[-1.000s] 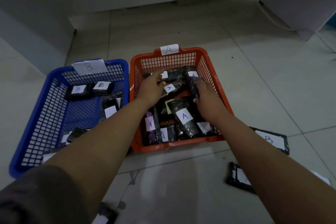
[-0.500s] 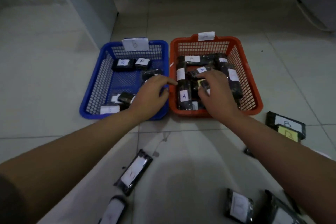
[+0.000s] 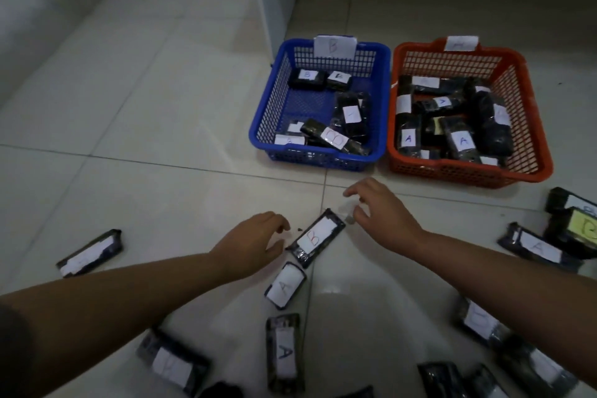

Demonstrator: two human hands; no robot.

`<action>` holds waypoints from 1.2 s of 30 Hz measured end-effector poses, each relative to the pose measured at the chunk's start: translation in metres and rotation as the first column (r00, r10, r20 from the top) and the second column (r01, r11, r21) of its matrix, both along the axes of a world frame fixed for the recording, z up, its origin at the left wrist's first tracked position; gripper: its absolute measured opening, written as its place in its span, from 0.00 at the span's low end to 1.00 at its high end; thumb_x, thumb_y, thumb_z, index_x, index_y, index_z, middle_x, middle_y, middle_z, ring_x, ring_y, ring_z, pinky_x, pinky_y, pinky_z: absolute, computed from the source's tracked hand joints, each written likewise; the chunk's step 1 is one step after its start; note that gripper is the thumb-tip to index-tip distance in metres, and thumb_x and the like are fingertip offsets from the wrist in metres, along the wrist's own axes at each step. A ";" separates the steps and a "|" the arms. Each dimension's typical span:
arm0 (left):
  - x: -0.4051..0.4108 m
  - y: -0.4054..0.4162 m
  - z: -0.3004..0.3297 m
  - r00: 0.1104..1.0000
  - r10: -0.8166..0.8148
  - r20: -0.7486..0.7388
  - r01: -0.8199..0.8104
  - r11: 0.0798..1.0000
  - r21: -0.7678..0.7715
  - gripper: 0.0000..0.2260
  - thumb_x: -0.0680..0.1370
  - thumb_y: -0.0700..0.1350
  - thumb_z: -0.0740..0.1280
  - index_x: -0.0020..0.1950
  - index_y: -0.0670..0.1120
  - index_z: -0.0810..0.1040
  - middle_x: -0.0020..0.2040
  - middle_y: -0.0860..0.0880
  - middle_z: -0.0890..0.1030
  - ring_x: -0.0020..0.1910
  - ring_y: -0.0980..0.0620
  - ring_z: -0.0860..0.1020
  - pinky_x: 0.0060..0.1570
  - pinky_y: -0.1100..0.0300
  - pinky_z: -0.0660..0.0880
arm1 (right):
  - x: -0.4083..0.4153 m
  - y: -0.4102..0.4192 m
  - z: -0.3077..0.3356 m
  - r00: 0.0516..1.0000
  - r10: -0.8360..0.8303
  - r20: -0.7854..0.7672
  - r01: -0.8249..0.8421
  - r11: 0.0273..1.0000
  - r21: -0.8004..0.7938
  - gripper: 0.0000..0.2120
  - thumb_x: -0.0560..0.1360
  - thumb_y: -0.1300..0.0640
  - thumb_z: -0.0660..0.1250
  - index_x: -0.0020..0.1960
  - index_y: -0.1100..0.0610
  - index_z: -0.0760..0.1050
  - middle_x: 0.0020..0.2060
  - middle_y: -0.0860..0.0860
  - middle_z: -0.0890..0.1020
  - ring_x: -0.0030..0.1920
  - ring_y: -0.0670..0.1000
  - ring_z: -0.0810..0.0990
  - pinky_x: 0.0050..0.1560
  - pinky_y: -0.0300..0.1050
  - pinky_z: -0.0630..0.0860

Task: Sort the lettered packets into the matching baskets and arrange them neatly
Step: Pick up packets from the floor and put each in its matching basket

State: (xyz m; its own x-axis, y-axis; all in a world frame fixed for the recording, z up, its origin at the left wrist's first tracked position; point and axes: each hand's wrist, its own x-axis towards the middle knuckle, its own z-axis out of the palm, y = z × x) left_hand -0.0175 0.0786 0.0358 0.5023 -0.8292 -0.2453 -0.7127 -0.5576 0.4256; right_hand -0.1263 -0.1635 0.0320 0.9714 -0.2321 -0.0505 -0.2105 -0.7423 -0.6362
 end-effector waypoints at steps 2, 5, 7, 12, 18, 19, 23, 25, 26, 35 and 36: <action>-0.002 0.008 -0.006 0.998 0.048 -0.029 -0.047 0.999 0.022 0.13 0.77 0.49 0.64 0.61 0.47 0.72 0.54 0.51 0.74 0.53 0.52 0.73 0.52 0.63 0.69 | -0.003 0.007 -0.002 0.997 0.055 -0.048 -0.057 0.998 -0.024 0.14 0.74 0.62 0.62 0.59 0.53 0.74 0.56 0.48 0.74 0.54 0.46 0.72 0.50 0.36 0.64; 0.002 -0.007 -0.012 0.991 0.090 -0.101 -0.080 0.992 0.099 0.18 0.76 0.53 0.67 0.61 0.46 0.71 0.56 0.48 0.73 0.53 0.52 0.72 0.51 0.63 0.68 | -0.012 0.014 0.001 0.987 0.111 -0.117 -0.118 0.991 -0.058 0.13 0.75 0.63 0.62 0.59 0.54 0.73 0.55 0.50 0.75 0.54 0.49 0.73 0.48 0.38 0.66; 0.003 -0.030 -0.017 0.981 0.119 -0.151 -0.094 0.982 0.165 0.22 0.74 0.56 0.68 0.62 0.46 0.70 0.58 0.47 0.73 0.52 0.52 0.72 0.51 0.60 0.70 | -0.022 0.015 0.003 0.984 0.114 -0.139 -0.123 0.991 -0.054 0.14 0.74 0.63 0.62 0.59 0.54 0.73 0.54 0.51 0.75 0.53 0.50 0.74 0.48 0.38 0.67; -0.008 -0.082 -0.032 0.995 0.055 -0.079 -0.031 0.961 0.273 0.31 0.65 0.61 0.73 0.58 0.45 0.67 0.55 0.46 0.72 0.52 0.47 0.72 0.47 0.55 0.72 | -0.048 0.011 -0.001 0.975 0.109 -0.195 -0.123 0.990 -0.063 0.15 0.75 0.60 0.62 0.61 0.52 0.72 0.56 0.49 0.74 0.54 0.48 0.73 0.51 0.36 0.66; -0.004 -0.091 -0.031 0.999 -0.032 -0.025 0.038 0.958 0.283 0.28 0.67 0.51 0.74 0.60 0.42 0.67 0.58 0.42 0.71 0.55 0.45 0.70 0.46 0.56 0.70 | -0.051 0.013 -0.006 0.967 0.139 -0.213 -0.159 0.984 -0.077 0.15 0.74 0.57 0.63 0.61 0.51 0.72 0.56 0.48 0.75 0.56 0.49 0.73 0.54 0.38 0.68; 0.001 -0.087 -0.025 0.999 -0.040 -0.033 0.047 0.964 0.260 0.28 0.67 0.51 0.74 0.59 0.42 0.67 0.57 0.42 0.71 0.55 0.45 0.70 0.46 0.56 0.70 | -0.048 0.017 -0.006 0.964 0.168 -0.209 -0.188 0.979 -0.082 0.16 0.74 0.56 0.63 0.61 0.51 0.72 0.57 0.48 0.74 0.56 0.49 0.73 0.54 0.38 0.68; 0.034 -0.066 0.013 0.991 -0.023 -0.129 0.043 0.986 0.160 0.26 0.67 0.50 0.74 0.59 0.43 0.68 0.54 0.44 0.71 0.49 0.48 0.72 0.33 0.64 0.68 | -0.035 0.044 -0.008 0.910 0.384 -0.155 -0.404 0.906 -0.127 0.19 0.73 0.51 0.65 0.63 0.52 0.71 0.59 0.50 0.74 0.59 0.50 0.71 0.58 0.43 0.70; 0.051 -0.051 0.034 0.986 -0.023 -0.168 0.043 0.992 0.119 0.25 0.68 0.48 0.74 0.60 0.45 0.69 0.54 0.47 0.71 0.46 0.51 0.73 0.30 0.67 0.68 | -0.026 0.063 -0.010 0.843 0.524 -0.122 -0.537 0.835 -0.121 0.23 0.71 0.51 0.68 0.65 0.54 0.70 0.61 0.51 0.74 0.61 0.52 0.71 0.59 0.48 0.71; 0.058 -0.043 0.042 0.986 -0.016 -0.166 0.031 0.996 0.086 0.24 0.68 0.47 0.74 0.60 0.46 0.69 0.53 0.48 0.71 0.46 0.52 0.73 0.31 0.65 0.72 | -0.021 0.073 -0.014 0.796 0.591 -0.132 -0.605 0.786 -0.129 0.26 0.70 0.52 0.69 0.66 0.54 0.69 0.64 0.52 0.73 0.63 0.53 0.70 0.61 0.49 0.71; 0.093 -0.012 0.066 0.998 0.050 -0.042 -0.054 0.994 -0.091 0.26 0.69 0.47 0.73 0.64 0.48 0.69 0.54 0.52 0.72 0.51 0.56 0.73 0.42 0.74 0.69 | 0.013 0.105 -0.045 0.750 0.643 -0.158 -0.660 0.745 -0.100 0.20 0.71 0.57 0.70 0.61 0.60 0.73 0.54 0.57 0.78 0.56 0.58 0.74 0.56 0.48 0.70; 0.094 -0.014 0.067 0.997 0.063 -0.044 -0.068 0.990 -0.125 0.27 0.69 0.47 0.74 0.65 0.48 0.68 0.55 0.52 0.73 0.51 0.55 0.74 0.42 0.73 0.71 | 0.015 0.101 -0.039 0.781 0.610 -0.134 -0.622 0.778 -0.084 0.18 0.71 0.56 0.69 0.59 0.59 0.74 0.53 0.56 0.77 0.55 0.56 0.73 0.54 0.44 0.66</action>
State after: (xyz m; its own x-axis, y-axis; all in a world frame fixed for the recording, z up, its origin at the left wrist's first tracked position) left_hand 0.0768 0.0649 0.1023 0.5486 -0.8203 -0.1617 -0.6575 -0.5428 0.5226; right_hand -0.1111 -0.0624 -0.0069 0.9006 0.4039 -0.1607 0.2635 -0.8012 -0.5372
